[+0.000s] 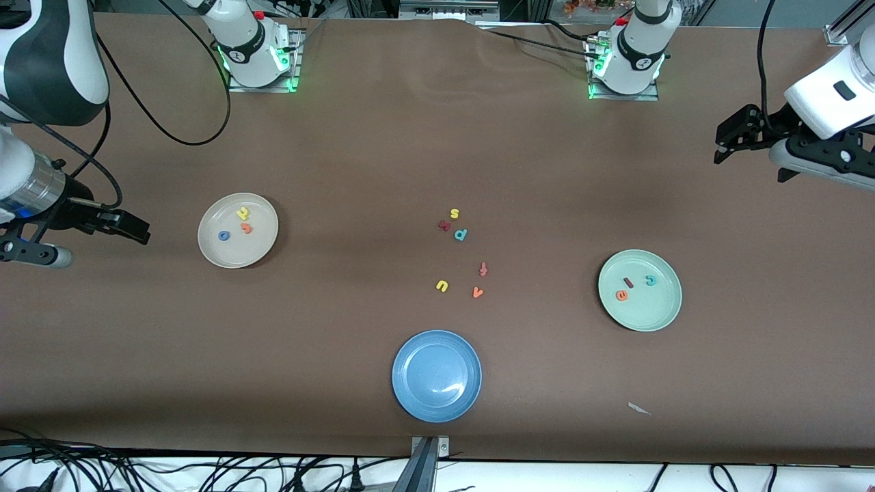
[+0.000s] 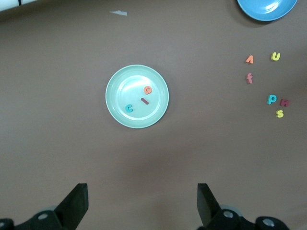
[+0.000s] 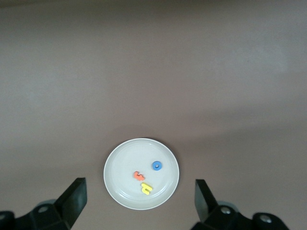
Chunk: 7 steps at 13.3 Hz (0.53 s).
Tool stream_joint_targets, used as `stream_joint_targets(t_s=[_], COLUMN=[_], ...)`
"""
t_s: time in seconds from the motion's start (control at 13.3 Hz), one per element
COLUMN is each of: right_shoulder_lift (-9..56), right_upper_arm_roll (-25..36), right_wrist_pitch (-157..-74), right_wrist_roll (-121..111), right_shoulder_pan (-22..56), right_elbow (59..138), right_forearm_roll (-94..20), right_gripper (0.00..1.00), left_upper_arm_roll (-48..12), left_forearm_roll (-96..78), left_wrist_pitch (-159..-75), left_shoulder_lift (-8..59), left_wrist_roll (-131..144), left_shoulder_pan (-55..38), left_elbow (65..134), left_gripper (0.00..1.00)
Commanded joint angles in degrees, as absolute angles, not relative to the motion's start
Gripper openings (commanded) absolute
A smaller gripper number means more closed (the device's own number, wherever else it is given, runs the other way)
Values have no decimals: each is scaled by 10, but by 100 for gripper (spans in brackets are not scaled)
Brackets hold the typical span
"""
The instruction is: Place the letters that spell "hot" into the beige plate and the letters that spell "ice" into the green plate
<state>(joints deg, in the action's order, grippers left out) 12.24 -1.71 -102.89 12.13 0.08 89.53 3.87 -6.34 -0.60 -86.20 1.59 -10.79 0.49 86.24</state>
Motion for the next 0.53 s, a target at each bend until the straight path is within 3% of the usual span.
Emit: stream_joint_targets(t_s=[0.0, 0.45], right_shoulder_lift=[113, 113], right_upper_arm_roll=[-25, -25], right_wrist_pitch=[-1026, -1028], right_wrist_roll=[122, 123], right_shoulder_pan=[-8, -7], right_elbow=[901, 902], right_forearm_roll=[38, 38], right_gripper=[100, 99], left_upper_arm_roll=[-49, -47], left_forearm_roll=[-19, -15], left_wrist_pitch=[-856, -846], left_shoulder_lift=[3, 4], left_wrist_roll=[-121, -122], left_shoulder_pan=[-13, -8], left_elbow=[878, 879], left_gripper=[100, 100])
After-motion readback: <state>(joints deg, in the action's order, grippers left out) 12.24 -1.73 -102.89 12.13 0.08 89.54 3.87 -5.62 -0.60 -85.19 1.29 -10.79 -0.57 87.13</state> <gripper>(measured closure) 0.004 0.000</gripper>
